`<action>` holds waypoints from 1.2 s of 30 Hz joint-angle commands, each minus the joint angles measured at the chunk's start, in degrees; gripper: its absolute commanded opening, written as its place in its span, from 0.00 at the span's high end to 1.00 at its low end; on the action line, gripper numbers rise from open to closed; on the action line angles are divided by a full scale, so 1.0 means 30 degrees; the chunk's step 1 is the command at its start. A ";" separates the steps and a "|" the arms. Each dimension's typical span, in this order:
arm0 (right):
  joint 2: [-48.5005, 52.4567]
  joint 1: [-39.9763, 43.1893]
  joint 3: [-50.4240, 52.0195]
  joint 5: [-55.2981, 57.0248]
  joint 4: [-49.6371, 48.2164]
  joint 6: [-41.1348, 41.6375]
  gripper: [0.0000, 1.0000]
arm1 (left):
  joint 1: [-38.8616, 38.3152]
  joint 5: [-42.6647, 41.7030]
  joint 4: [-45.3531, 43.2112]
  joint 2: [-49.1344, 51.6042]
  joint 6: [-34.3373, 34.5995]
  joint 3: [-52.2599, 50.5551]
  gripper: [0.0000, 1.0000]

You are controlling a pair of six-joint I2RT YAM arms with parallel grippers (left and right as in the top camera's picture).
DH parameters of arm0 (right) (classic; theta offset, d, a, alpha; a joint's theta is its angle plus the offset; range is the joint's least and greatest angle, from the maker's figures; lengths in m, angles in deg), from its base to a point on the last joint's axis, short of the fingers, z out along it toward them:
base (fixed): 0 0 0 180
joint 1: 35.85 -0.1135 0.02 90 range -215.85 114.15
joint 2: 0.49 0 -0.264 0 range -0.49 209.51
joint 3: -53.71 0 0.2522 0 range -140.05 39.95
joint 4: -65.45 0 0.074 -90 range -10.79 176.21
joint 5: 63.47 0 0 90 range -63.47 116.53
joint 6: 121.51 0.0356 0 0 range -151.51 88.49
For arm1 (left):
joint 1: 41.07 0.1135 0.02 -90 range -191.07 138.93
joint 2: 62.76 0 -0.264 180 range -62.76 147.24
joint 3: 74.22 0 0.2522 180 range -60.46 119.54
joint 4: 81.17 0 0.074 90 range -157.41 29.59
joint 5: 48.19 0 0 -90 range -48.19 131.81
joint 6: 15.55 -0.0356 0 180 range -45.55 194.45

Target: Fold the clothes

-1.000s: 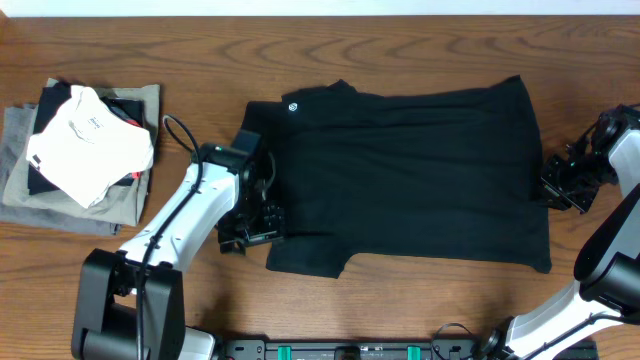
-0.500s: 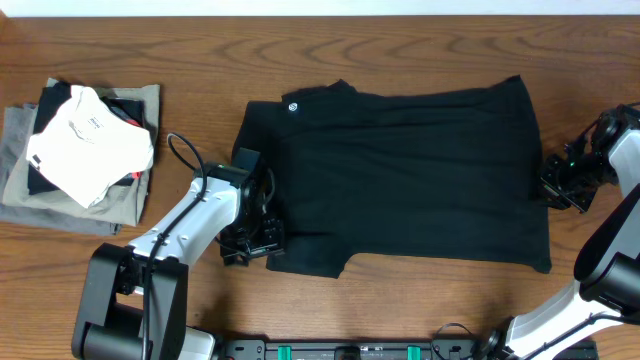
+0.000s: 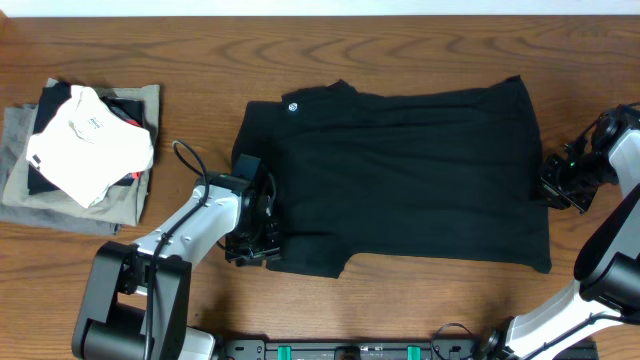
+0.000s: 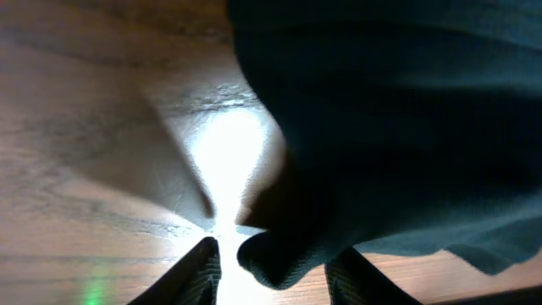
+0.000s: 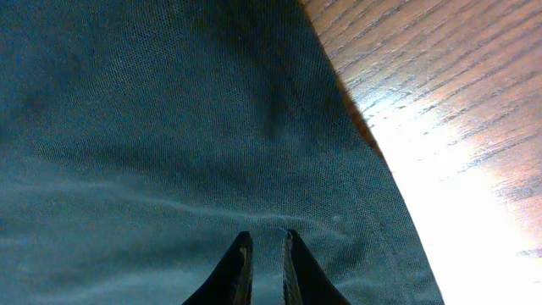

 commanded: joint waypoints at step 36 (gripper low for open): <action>0.0109 0.0051 -0.0313 -0.0131 -0.0284 0.0080 0.88 | -0.1588 -0.2477 0.5741 -0.0197 0.1756 -0.0117 0.91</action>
